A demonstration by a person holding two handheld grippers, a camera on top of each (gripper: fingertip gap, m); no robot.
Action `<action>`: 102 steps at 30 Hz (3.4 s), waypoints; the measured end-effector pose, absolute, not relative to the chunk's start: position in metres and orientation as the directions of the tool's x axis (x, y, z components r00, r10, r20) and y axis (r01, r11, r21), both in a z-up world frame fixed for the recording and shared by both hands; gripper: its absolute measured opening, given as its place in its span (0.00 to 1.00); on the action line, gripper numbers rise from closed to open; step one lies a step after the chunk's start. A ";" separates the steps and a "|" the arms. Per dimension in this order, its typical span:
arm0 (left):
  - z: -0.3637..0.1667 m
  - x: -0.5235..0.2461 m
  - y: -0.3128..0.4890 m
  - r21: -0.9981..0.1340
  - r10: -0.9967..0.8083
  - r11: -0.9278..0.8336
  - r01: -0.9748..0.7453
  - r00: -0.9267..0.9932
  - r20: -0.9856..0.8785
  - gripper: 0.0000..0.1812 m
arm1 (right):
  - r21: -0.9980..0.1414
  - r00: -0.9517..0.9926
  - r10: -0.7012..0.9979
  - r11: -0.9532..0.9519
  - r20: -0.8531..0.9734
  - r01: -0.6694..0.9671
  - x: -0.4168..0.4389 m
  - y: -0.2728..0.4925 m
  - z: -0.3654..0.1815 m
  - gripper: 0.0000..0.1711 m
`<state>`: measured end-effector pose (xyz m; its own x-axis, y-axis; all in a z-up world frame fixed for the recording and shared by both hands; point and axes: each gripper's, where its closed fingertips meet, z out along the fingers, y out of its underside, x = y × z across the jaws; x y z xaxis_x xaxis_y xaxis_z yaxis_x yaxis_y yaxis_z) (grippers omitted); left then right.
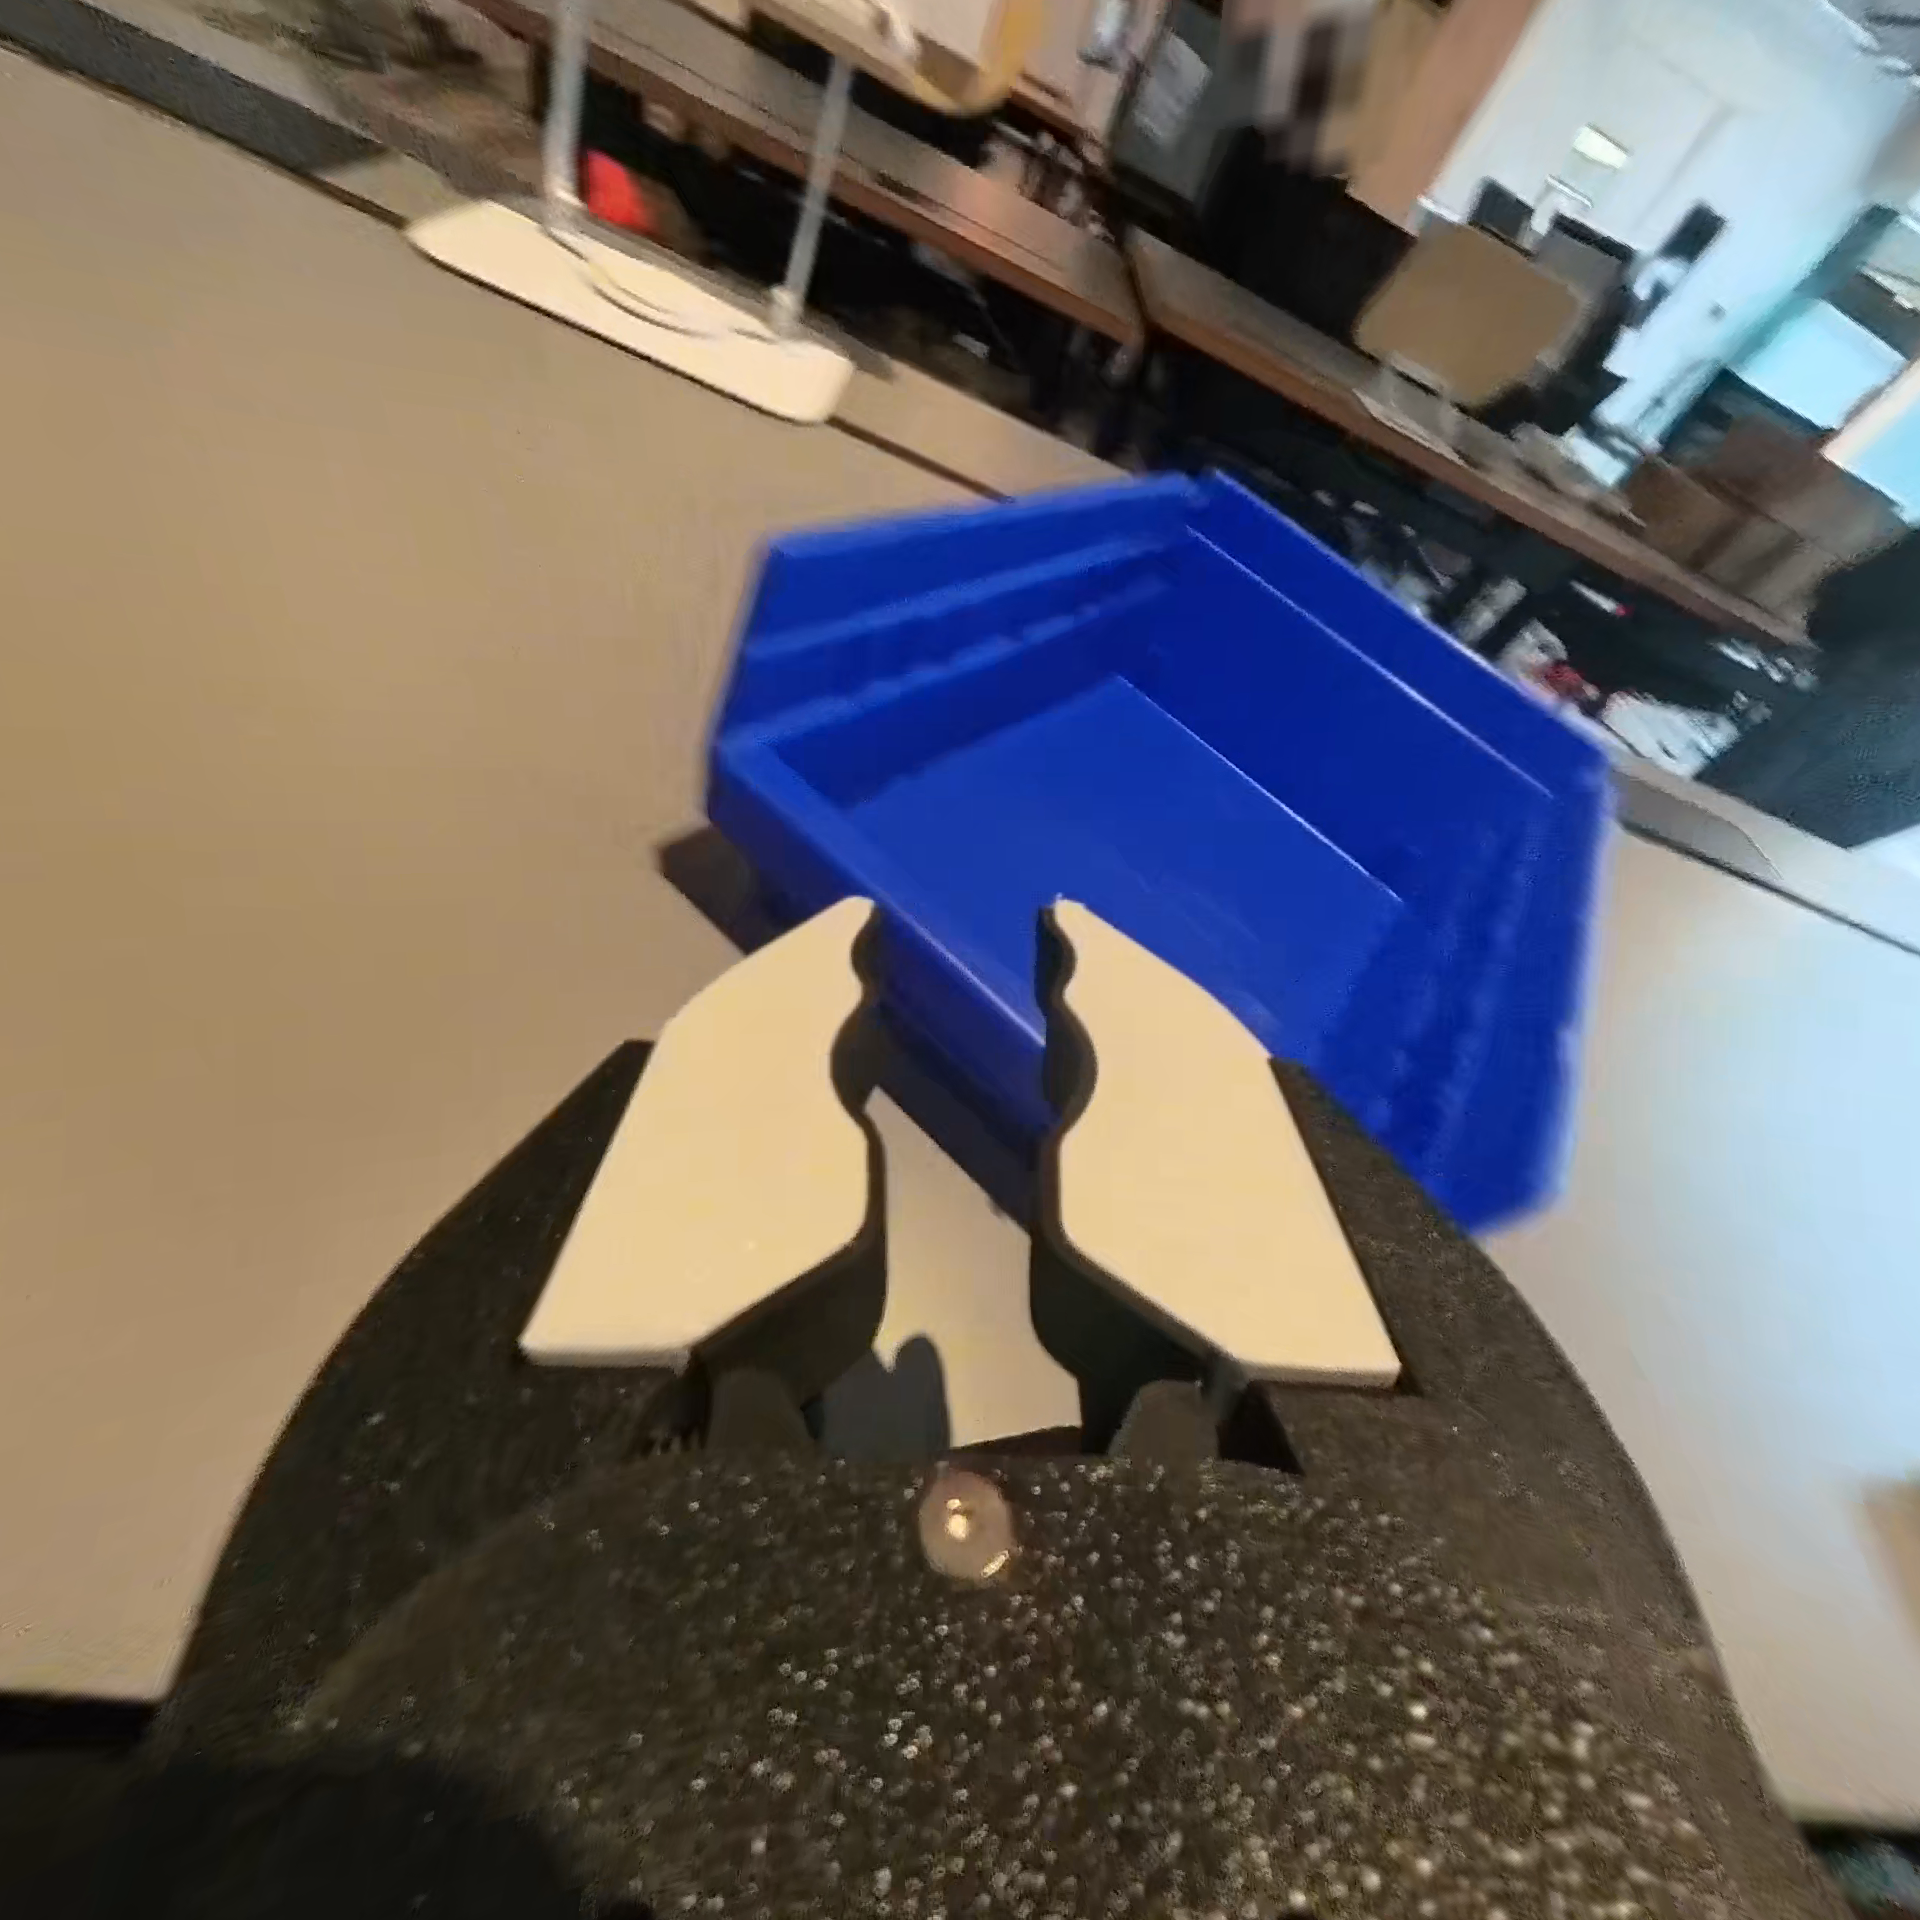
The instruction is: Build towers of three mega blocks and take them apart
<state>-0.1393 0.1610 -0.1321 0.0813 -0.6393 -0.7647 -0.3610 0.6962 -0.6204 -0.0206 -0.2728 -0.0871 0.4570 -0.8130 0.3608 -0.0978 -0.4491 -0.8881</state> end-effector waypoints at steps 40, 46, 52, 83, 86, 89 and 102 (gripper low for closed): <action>-0.146 -0.137 0.155 -0.536 -0.583 0.743 -0.400 0.006 -0.813 0.14 | -0.743 0.700 -0.494 -0.665 0.516 0.079 0.056 -0.303 -0.113 0.08; -0.145 -0.137 0.154 -0.540 -0.584 0.743 -0.395 0.009 -0.811 0.14 | -0.740 0.683 -0.548 -0.672 0.483 -0.015 0.103 -0.312 -0.114 0.06; -0.146 -0.137 0.154 -0.538 -0.584 0.744 -0.396 0.006 -0.812 0.14 | -0.800 0.591 -0.689 -0.588 0.419 -0.118 0.112 -0.323 -0.115 0.04; -0.144 -0.139 0.153 -0.544 -0.585 0.746 -0.383 0.011 -0.811 0.14 | -0.803 0.266 -0.843 -0.530 0.467 -0.271 0.112 -0.315 -0.114 0.04; -0.144 -0.139 0.153 -0.541 -0.584 0.746 -0.388 0.011 -0.812 0.14 | -0.816 0.281 -0.843 -0.524 0.458 -0.243 0.113 -0.316 -0.114 0.04; -0.145 -0.139 0.154 -0.538 -0.582 0.745 -0.395 0.009 -0.813 0.14 | -0.808 0.275 -0.814 -0.565 0.511 -0.170 0.111 -0.316 -0.113 0.05; -0.116 -0.146 0.162 -0.707 -0.700 0.649 -0.283 0.143 -0.700 0.19 | -0.954 0.647 -0.706 -0.270 0.288 0.130 0.002 -0.225 -0.055 0.20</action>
